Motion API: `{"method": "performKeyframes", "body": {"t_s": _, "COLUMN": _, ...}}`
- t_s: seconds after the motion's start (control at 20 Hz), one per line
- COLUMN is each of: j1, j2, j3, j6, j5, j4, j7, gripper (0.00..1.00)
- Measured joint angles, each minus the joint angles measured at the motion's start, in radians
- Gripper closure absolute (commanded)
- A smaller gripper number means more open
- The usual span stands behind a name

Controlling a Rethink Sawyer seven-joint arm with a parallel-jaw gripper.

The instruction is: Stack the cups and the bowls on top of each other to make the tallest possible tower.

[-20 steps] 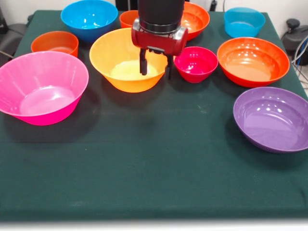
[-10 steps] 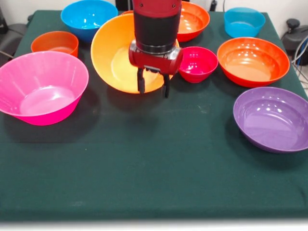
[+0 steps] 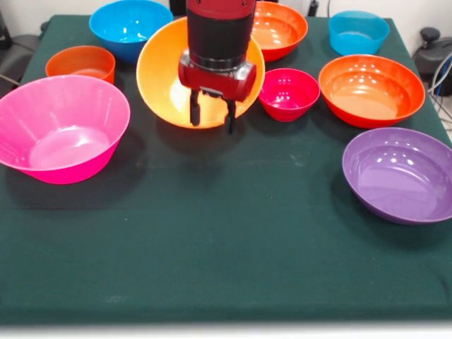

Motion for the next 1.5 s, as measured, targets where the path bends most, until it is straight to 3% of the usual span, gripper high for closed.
{"method": "performKeyframes", "body": {"t_s": 0.3, "j1": 0.001, "j2": -0.057, "j3": -0.031, "j6": 0.0, "j5": 0.0, "j4": 0.05, "j7": 0.0, "gripper": 0.0}}
{"method": "performKeyframes", "body": {"t_s": 0.8, "j1": 0.055, "j2": -0.041, "j3": -0.093, "j6": -0.009, "j5": 0.023, "j4": 0.038, "j7": 0.001, "gripper": 0.0}}
{"method": "performKeyframes", "body": {"t_s": 1.15, "j1": 0.18, "j2": -0.047, "j3": -0.192, "j6": 0.009, "j5": 0.172, "j4": 0.05, "j7": 0.07, "gripper": 0.0}}
{"method": "performKeyframes", "body": {"t_s": 1.5, "j1": 0.248, "j2": -0.062, "j3": -0.242, "j6": 0.017, "j5": 0.286, "j4": 0.088, "j7": 0.166, "gripper": 0.0}}
